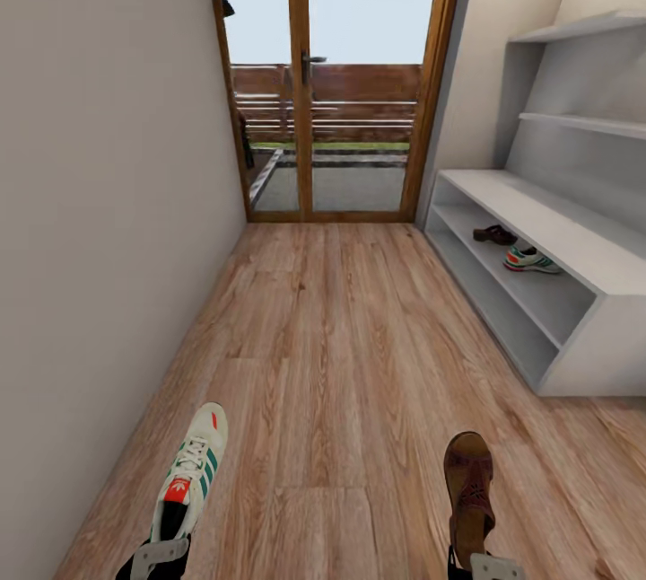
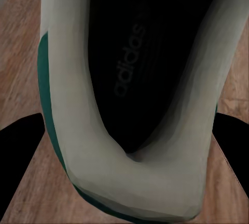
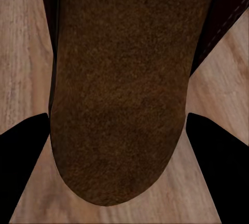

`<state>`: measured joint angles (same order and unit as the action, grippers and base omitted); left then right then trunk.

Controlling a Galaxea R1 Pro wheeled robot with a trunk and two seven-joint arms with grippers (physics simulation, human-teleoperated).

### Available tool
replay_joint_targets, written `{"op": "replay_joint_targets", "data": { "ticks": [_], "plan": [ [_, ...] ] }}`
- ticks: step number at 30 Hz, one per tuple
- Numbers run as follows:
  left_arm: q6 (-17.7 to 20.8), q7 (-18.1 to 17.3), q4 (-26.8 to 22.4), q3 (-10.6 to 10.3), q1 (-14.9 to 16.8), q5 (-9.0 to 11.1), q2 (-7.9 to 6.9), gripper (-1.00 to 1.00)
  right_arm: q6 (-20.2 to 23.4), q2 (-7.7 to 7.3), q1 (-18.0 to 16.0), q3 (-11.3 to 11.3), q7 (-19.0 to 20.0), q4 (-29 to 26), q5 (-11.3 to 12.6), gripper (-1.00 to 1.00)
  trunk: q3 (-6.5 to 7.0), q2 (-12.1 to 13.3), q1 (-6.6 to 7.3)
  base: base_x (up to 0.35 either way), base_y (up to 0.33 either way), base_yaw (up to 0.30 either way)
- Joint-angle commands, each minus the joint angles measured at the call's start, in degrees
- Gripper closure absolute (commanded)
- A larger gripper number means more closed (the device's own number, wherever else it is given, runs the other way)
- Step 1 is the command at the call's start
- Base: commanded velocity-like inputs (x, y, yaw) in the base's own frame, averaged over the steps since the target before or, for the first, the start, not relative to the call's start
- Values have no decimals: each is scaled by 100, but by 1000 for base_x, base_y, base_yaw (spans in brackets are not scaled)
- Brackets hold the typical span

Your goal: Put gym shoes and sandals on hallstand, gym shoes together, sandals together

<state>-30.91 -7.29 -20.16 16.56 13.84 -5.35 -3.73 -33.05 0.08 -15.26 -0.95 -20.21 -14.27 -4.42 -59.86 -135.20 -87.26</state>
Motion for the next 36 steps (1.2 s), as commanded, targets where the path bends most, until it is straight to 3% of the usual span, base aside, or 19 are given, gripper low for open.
{"op": "replay_joint_targets", "data": {
  "ticks": [1,36],
  "plan": [
    [-20,-27,3,49,5,-53,3,100,1,1,-4,-10,-54,3,-50,100,-5,-2,-2,328,0,0],
    [-20,-27,6,49,5,-59,-5,100,1,26,-4,-11,-55,3,-48,100,-5,-2,-2,328,0,0]
  ]
}}
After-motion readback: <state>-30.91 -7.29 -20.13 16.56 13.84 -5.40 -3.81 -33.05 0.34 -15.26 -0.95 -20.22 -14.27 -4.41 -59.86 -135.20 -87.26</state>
